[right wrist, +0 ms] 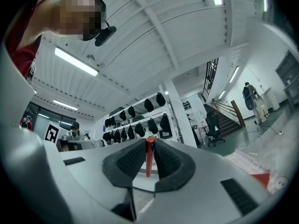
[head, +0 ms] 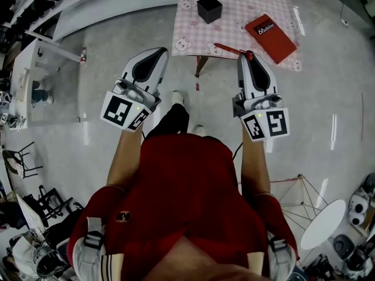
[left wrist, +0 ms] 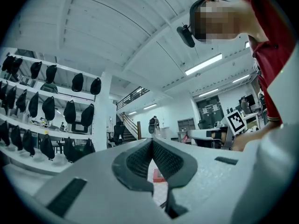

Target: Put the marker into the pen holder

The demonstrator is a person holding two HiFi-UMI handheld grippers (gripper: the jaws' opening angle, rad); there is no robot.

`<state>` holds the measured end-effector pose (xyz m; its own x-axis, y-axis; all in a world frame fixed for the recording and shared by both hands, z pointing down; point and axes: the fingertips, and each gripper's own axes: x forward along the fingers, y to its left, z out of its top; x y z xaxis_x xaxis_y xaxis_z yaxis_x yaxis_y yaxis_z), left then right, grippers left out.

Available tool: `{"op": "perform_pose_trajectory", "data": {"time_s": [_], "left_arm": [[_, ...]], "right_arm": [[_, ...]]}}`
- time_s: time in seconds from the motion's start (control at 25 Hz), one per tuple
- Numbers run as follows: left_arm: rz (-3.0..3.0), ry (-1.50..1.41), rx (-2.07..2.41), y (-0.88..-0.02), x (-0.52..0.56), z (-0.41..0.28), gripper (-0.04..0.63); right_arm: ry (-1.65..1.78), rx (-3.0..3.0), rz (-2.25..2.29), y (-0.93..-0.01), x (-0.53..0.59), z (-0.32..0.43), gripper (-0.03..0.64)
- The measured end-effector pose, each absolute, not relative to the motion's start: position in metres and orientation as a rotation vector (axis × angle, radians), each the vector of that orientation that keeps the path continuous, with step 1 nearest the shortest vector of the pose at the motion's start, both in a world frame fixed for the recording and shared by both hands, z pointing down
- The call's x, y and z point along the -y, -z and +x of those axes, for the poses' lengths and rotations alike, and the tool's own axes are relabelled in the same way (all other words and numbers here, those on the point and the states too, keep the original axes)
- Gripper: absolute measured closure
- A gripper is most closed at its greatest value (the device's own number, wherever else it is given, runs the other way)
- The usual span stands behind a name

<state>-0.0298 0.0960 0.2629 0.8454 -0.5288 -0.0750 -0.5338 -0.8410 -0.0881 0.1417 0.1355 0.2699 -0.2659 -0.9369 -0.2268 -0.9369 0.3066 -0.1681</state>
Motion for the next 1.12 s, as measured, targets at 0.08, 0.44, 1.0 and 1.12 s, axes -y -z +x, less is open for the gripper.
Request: {"op": "perform_pose_trajectory", "data": {"time_s": [0.08,0.44,1.0,1.12], "left_arm": [[-2.917,-0.076,-0.836,-0.264,-0.087,-0.027,0.589],[-2.916,-0.125,-0.833,-0.278,-0.021,-0.027,0.589],[-2.974,-0.134,-0.707,-0.298,0.124,-0.031,0.589],[-2.997,-0.149,-0.682,-0.305,0.155,-0.032,0.589]], "right_arm": [[-0.002,-2.301,-1.704,-0.271,-0.126,0.143,0.566],[-0.022,-2.337,-1.749,-0.279,-0.068,0.139,0.566],[0.026,-2.354,-1.919,-0.301,0.076,0.138,0.566],[0.035,-2.352,-1.963,-0.309,0.106,0.138,0.566]]}}
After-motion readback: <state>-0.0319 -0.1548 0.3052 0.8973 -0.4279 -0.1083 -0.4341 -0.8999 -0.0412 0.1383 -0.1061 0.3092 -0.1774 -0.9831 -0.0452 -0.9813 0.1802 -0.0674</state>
